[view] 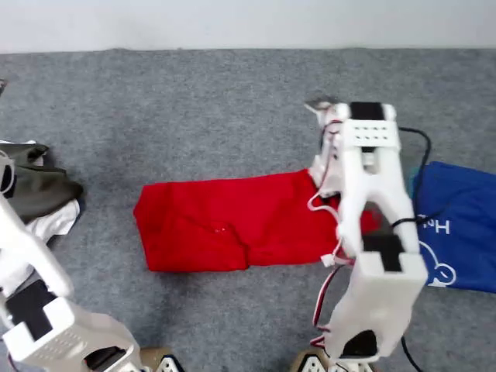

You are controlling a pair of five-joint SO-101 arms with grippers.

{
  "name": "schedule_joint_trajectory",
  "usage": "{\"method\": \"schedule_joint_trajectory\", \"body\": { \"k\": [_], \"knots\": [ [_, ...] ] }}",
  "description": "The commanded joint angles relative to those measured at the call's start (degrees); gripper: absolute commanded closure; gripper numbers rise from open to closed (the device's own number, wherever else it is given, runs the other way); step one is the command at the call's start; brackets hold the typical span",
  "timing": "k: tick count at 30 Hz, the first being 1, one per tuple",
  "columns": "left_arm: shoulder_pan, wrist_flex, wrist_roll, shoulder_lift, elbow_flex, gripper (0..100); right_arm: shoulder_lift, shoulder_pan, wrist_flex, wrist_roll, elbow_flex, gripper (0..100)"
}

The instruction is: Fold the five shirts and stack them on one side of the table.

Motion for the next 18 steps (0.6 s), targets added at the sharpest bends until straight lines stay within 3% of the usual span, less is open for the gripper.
{"method": "schedule_joint_trajectory", "body": {
  "k": [1, 11, 18],
  "knots": [
    [0.4, 1.0, 0.4, -3.2, -0.3, 98, -8.2, -7.5, 1.3, 0.2, -0.4, 98.8],
    [0.0, 1.1, 1.6, -3.3, -0.3, 98, -11.2, -30.4, -1.5, -6.7, -4.2, 98.8],
    [0.0, -0.6, 3.2, -2.8, -0.2, 98, -6.1, -38.0, -10.2, -6.7, -4.2, 98.8]
  ]
}}
